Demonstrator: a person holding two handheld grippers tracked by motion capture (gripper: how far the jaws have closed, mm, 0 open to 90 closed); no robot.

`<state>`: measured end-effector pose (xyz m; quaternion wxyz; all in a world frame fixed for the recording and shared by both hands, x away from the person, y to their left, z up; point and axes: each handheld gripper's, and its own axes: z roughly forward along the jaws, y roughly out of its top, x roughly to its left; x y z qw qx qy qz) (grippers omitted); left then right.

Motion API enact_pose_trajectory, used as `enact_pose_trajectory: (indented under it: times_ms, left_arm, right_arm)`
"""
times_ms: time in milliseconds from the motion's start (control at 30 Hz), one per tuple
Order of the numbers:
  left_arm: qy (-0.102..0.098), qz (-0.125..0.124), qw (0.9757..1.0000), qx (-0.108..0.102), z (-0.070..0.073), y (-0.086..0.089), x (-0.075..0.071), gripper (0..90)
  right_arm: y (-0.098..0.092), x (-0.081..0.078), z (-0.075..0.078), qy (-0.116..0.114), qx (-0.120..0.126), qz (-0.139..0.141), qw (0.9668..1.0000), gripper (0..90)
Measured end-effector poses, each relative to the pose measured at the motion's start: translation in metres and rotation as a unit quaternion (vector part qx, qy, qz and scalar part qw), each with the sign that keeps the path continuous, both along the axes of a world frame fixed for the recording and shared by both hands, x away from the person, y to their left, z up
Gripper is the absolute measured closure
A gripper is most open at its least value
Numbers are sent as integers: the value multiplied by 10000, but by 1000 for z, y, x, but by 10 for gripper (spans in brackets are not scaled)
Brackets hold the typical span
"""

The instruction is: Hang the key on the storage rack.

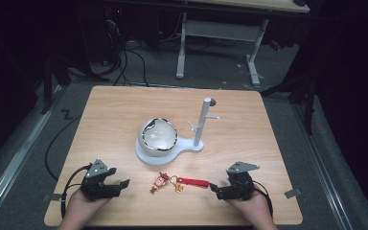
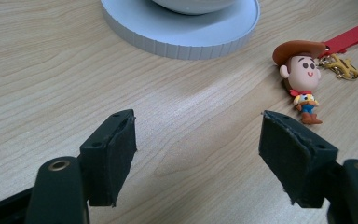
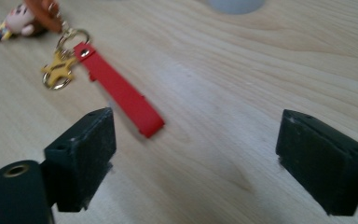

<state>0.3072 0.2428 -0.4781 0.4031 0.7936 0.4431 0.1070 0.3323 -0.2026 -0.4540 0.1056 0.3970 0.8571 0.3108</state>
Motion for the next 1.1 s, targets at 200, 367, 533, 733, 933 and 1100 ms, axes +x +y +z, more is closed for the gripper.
enact_pose_trajectory:
  times_ms: [200,367,533,733,933,1100]
  left_arm:
    - [6,-32,10000,-38,1,-1,0,278]
    - [4,-83,10000,-15,1,-2,0,280]
    - [10,-111,9999,1,0,-3,0,280]
    - [14,-141,9999,6,1,-3,1,283]
    - [14,-173,9998,3,1,-3,0,286]
    - [25,-228,9997,33,1,-3,0,290]
  right_arm:
    - [24,9,5,344,-565,654,9957,229]
    - [56,19,11,569,-1332,1293,9810,216]
    - [77,25,15,728,-1757,1672,9674,219]
    - [110,33,19,911,-2362,2195,9422,278]
    - [136,39,15,1067,-2815,2588,9178,359]
    - [152,48,13,1176,-3134,2815,8993,527]
